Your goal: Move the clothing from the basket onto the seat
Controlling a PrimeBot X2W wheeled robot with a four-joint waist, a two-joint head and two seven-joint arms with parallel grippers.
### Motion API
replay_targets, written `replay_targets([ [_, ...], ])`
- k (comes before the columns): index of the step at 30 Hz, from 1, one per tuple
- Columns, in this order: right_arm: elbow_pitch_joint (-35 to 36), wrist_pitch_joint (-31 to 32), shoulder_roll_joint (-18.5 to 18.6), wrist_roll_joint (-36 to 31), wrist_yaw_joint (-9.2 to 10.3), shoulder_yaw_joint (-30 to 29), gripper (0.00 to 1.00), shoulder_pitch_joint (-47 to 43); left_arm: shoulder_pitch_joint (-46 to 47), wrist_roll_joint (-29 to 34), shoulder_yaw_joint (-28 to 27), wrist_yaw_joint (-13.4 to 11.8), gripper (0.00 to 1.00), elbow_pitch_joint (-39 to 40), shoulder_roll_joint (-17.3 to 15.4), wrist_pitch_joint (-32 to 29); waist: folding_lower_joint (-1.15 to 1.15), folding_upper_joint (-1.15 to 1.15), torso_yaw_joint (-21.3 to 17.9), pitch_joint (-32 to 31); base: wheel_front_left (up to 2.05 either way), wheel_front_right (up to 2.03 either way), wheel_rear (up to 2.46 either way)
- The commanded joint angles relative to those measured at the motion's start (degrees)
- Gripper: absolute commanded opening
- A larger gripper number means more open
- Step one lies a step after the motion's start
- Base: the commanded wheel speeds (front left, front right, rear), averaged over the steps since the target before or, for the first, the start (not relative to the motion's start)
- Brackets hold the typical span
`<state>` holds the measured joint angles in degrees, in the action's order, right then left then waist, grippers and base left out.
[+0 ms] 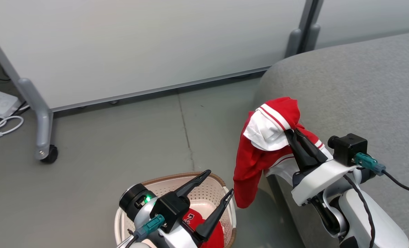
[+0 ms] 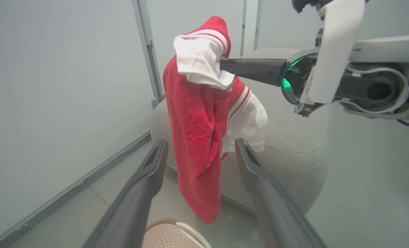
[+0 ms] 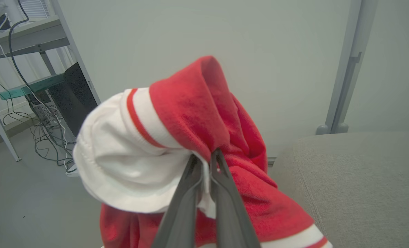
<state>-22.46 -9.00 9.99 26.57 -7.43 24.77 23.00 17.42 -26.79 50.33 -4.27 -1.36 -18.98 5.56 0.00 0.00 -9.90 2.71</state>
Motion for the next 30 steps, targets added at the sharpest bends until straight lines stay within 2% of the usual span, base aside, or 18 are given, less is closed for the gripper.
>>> replay_targets([
  [1,0.4,0.1,0.1,-0.5,-0.11,-0.4,0.0,-0.4,0.2,-0.1,-0.1,0.2,1.0,0.1,-0.4,0.0,0.0,0.0,-0.9,0.3,0.0,0.0,0.0],
  [24,0.7,-2.1,-0.9,-0.4,-0.11,-6.8,0.0,1.6,3.1,0.1,1.4,0.9,1.0,3.1,-1.8,-3.6,0.0,0.0,-17.5,6.3,0.0,0.0,0.0],
  [30,-0.2,-3.5,-0.6,1.0,-0.11,-9.5,0.0,5.1,4.5,0.3,1.3,0.5,1.0,3.8,-1.7,-4.8,0.0,0.0,-19.0,8.7,0.0,0.0,0.0],
])
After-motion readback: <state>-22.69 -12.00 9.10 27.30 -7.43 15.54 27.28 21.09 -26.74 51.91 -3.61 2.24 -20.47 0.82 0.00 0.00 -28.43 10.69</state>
